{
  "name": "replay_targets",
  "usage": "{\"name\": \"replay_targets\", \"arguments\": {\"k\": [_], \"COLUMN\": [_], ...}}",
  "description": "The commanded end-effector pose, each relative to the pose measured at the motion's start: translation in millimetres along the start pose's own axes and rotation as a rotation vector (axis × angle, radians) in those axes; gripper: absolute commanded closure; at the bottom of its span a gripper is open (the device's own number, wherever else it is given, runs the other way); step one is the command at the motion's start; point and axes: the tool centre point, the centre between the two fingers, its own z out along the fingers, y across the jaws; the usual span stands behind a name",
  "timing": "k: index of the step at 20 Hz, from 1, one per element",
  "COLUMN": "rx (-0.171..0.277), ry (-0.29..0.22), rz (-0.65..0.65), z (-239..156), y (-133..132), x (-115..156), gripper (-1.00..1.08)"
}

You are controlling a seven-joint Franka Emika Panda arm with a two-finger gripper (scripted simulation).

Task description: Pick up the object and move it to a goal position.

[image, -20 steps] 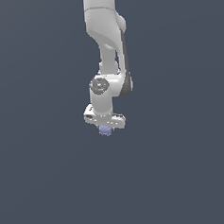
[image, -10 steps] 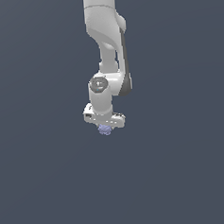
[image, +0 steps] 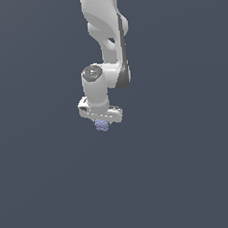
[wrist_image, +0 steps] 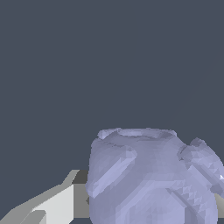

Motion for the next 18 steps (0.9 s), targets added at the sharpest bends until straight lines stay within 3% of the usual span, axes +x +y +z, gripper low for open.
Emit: {"name": "replay_targets", "arguments": {"k": [1, 10, 18], "rx": [0.0, 0.0, 0.0], "ry": [0.001, 0.001, 0.001], "rz": [0.0, 0.0, 0.0], "z": [-17.3, -60.9, -66.7], "y": [9.6, 33.5, 36.6], "x": [-3.4, -10.7, -10.4], "gripper": [1.08, 1.08, 1.08]}}
